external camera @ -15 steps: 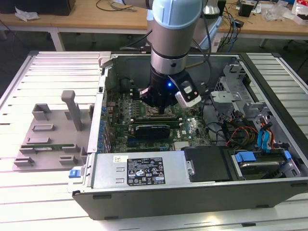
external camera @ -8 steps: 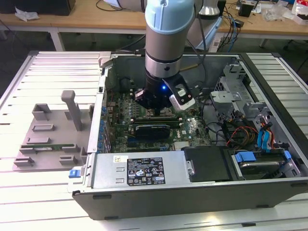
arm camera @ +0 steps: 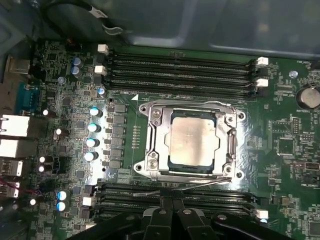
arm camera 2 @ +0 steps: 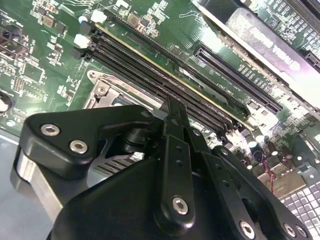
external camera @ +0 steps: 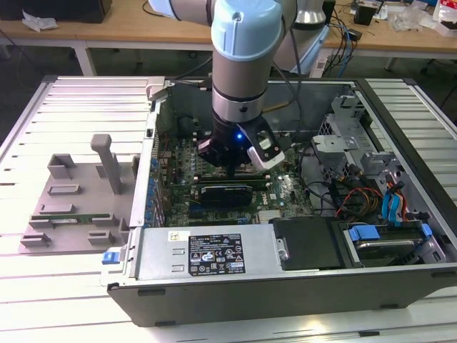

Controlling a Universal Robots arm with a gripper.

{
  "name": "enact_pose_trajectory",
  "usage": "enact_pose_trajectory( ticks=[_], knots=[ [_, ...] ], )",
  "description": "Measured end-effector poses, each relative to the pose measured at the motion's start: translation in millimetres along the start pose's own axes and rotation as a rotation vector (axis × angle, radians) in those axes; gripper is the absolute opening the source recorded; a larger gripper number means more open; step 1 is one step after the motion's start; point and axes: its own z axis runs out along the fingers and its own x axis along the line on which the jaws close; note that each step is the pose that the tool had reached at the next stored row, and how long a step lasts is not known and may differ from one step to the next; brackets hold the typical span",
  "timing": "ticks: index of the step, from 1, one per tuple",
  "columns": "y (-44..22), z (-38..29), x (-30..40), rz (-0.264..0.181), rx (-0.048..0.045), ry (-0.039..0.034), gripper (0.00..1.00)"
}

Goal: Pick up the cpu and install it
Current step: 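Install the second cpu locking lever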

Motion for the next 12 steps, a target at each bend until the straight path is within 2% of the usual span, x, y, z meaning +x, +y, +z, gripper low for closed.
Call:
enact_pose_trajectory(
  ticks=[8,10,12],
  knots=[
    [-1.0,9.7,2.5,0.000,0.0000,-0.0001,0.11],
    [-1.3,13.6,4.7,0.000,0.0000,-0.0001,0.11],
    [-1.3,14.7,7.2,0.000,0.0002,0.0001,0.11]
  ],
)
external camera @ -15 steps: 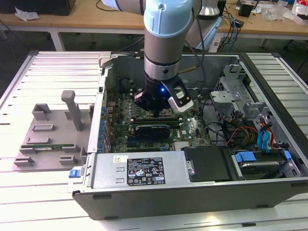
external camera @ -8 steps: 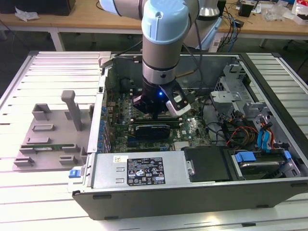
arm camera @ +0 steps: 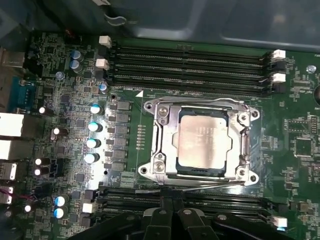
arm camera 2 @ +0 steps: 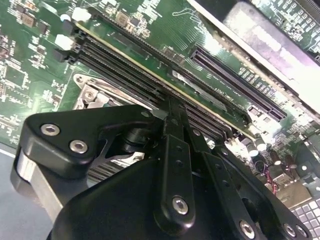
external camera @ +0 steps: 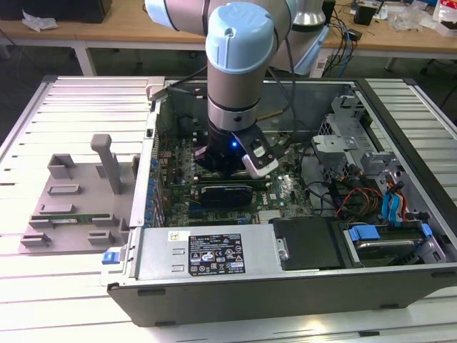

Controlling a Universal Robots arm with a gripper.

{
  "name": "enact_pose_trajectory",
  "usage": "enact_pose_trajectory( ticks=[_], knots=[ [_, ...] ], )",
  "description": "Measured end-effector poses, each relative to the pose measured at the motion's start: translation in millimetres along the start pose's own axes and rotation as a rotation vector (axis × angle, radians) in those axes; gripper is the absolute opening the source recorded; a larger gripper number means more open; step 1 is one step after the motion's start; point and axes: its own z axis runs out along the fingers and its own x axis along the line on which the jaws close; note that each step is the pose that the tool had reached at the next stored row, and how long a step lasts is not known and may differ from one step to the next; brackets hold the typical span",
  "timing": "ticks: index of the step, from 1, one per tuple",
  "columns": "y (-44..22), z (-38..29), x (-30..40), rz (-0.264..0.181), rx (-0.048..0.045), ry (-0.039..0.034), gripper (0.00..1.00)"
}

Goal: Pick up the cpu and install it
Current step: 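Install the second cpu locking lever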

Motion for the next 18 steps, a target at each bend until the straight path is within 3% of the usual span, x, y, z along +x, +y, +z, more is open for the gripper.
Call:
enact_pose_trajectory(
  ticks=[3,7,10,18],
  knots=[
    [1.1,0.2,3.6,0.000,-0.0002,-0.0007,0.11],
    [7.9,0.9,11.6,0.000,0.0000,-0.0013,0.11],
    [11.6,1.9,21.2,0.000,-0.0020,-0.0017,0.11],
    [22.0,6.8,21.7,-0.032,-0.0096,0.0014,0.11]
  ],
)
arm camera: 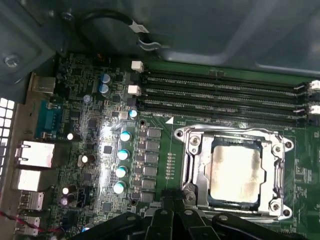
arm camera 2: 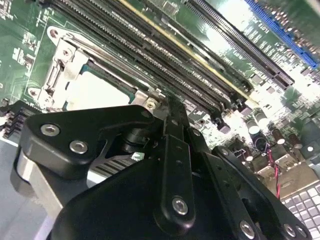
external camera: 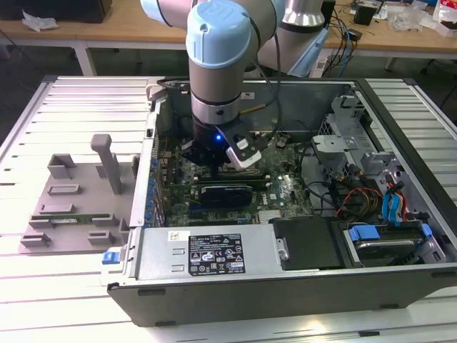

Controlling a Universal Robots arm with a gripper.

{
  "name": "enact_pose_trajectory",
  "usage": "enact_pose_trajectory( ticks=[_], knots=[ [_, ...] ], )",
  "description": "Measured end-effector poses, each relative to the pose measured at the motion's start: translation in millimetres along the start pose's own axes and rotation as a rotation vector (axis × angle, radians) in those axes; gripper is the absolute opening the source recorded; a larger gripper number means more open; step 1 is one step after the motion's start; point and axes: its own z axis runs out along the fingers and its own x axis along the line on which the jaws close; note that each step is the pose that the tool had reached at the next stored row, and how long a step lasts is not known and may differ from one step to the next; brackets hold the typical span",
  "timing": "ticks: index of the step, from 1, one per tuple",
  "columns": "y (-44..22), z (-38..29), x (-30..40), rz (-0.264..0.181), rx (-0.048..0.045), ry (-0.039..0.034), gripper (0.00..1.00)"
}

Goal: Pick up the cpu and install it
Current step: 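Install the second cpu locking lever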

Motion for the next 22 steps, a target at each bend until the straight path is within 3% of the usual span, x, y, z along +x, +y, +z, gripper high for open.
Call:
enact_pose_trajectory(
  ticks=[3,5,6,7,8,9,10,12,14,16,19,22],
  knots=[
    [0.5,-2.6,-0.2,-0.002,0.0002,-0.0002,0.11],
    [1.2,-9.5,-0.1,-0.002,0.0061,0.0006,0.11],
    [1.6,-12.0,-0.3,-0.002,0.0144,0.0012,0.11],
    [1.6,-13.6,-2.3,-0.003,0.0429,0.0053,0.11],
    [2.1,-13.5,-7.4,-0.002,0.0591,0.0118,0.11],
    [3.6,-13.1,-16.3,-0.001,0.0625,0.0225,0.11],
    [8.2,-12.3,-27.1,0.000,0.0617,0.0343,0.11],
    [11.9,-11.7,-34.9,0.001,0.0610,0.0429,0.11],
    [17.4,-10.7,-49.0,0.002,0.0601,0.0562,0.11],
    [22.6,-14.5,-52.5,0.002,0.0629,0.0577,0.11],
    [26.8,-31.2,-53.6,0.002,0.0667,0.0580,0.11],
    [28.9,-42.9,-54.0,0.002,0.0693,0.0583,0.11]
  ],
)
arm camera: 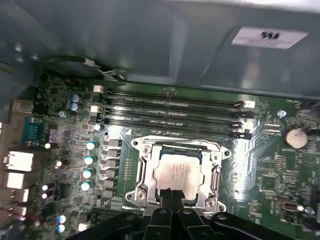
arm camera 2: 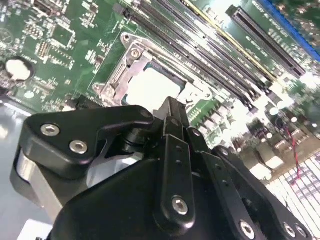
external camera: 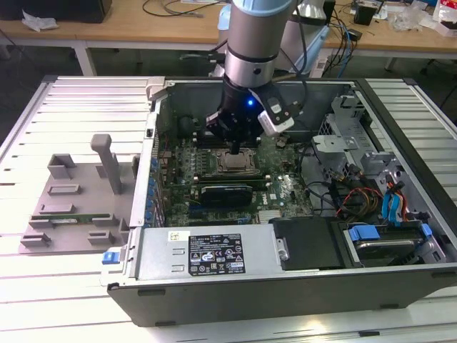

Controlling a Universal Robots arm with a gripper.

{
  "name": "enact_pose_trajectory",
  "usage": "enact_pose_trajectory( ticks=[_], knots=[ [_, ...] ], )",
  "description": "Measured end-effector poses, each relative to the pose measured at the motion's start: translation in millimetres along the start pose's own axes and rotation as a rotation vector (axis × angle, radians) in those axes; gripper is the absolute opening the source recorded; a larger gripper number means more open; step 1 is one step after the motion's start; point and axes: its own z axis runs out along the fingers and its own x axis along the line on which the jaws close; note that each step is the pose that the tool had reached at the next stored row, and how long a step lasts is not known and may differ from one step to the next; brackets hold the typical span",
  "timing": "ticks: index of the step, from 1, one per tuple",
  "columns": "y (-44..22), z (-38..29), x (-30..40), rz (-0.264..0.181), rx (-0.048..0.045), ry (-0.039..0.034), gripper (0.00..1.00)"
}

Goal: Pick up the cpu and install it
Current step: 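Install the second cpu locking lever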

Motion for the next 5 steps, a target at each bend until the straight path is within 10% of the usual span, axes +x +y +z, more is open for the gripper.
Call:
enact_pose_trajectory(
  ticks=[5],
  knots=[
    [0.1,-2.8,0.1,0.000,0.0001,0.0000,0.11]
  ],
)
